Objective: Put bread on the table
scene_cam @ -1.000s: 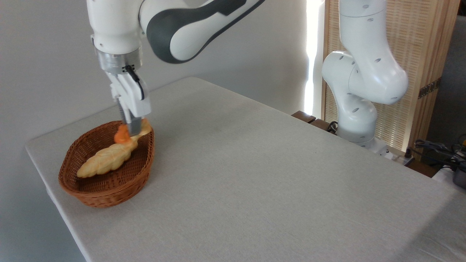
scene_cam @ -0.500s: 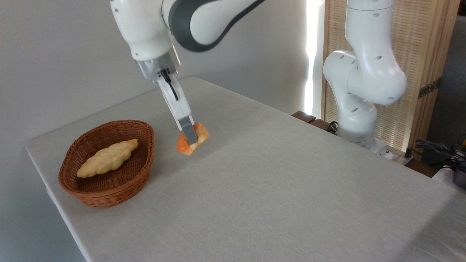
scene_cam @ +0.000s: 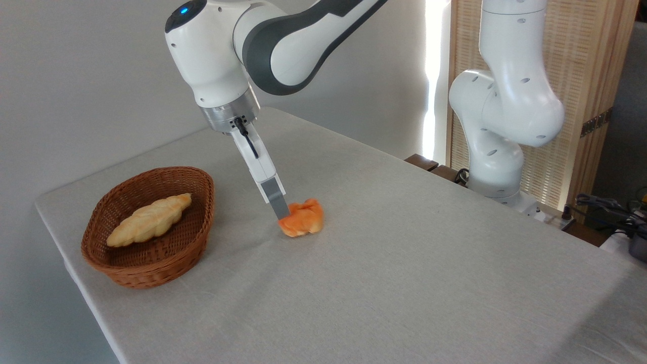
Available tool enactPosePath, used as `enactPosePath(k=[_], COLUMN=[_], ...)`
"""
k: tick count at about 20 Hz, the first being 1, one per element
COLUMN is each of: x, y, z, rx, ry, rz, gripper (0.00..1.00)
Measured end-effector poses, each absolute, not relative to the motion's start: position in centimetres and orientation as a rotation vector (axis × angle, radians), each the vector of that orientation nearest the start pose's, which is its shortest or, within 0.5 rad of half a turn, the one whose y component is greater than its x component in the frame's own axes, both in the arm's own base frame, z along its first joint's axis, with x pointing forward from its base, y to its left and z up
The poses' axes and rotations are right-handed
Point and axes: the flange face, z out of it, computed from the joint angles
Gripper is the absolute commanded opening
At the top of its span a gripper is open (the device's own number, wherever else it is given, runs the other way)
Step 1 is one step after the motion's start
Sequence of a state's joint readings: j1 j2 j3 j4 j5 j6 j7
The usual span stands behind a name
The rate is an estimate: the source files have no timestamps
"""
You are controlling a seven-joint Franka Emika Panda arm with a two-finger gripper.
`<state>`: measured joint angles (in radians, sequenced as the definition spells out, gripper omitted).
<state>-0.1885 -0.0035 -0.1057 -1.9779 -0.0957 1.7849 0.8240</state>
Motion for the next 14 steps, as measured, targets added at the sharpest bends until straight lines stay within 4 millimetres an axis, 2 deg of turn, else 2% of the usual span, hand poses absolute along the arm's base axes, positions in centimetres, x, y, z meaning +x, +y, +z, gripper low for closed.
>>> enactPosePath(k=[4,6,9,12,14], x=[50.9,51.2,53.2,54.9,55.0], y=[-16.0,-15.6,-13.4,-9.6,-6.9], z=[45.4,46.3,50.8,57.4,60.7], rx=[-2.800,-2.808,-2.873,-2.919,-2.940], ry=[1.686,1.668,1.514,1.353,1.287], rz=[0.258,0.226,0.073,-0.097,-0.123], gripper=[1.00,1.00,1.00,1.00,1.00])
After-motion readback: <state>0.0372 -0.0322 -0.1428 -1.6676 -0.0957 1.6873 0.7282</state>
